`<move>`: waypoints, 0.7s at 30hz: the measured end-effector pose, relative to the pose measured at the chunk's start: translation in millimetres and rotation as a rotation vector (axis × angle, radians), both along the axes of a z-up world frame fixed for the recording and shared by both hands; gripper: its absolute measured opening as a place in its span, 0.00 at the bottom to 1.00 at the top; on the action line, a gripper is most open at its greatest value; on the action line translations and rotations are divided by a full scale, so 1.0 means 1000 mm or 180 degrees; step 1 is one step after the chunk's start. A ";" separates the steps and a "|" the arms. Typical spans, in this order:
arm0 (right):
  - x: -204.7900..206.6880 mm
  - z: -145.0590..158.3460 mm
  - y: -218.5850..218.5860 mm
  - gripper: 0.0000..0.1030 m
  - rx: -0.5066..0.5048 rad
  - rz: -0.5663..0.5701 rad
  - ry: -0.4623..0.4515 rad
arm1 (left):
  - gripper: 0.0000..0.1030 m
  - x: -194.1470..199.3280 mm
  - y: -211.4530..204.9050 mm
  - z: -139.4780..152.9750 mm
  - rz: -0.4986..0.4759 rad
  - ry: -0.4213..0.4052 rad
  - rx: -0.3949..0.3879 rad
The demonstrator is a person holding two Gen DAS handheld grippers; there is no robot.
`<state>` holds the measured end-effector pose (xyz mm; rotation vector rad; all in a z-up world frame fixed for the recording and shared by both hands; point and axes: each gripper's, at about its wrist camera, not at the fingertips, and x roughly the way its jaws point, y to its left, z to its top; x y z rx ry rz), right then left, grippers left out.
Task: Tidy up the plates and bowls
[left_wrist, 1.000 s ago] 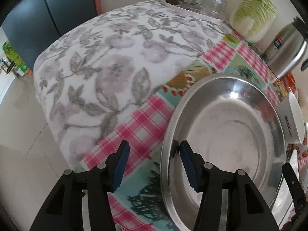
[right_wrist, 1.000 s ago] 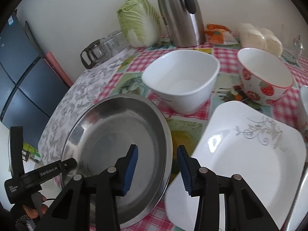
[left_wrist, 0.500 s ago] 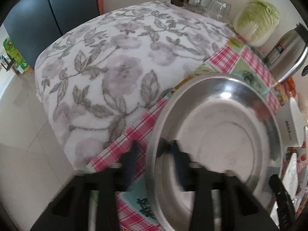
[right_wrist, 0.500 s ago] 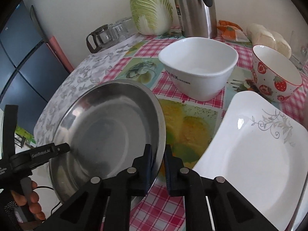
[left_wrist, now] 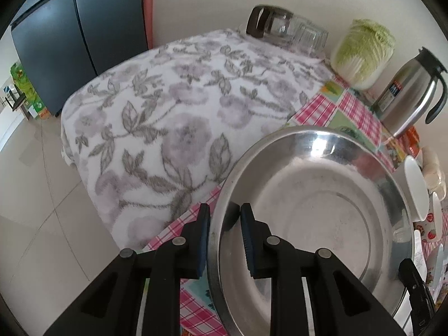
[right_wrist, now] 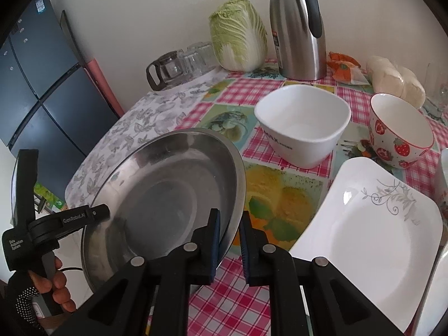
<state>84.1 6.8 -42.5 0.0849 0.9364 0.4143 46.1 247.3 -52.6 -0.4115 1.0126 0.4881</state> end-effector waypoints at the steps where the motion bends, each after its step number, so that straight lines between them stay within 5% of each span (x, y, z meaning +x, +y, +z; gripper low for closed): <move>1: -0.001 0.003 -0.001 0.14 0.0018 0.0000 -0.0014 | 0.22 -0.001 -0.002 0.004 -0.0002 -0.0046 0.0016; 21: -0.042 0.053 -0.106 0.15 0.0119 -0.0508 -0.0355 | 0.22 0.008 -0.111 0.066 -0.0688 -0.0558 0.0061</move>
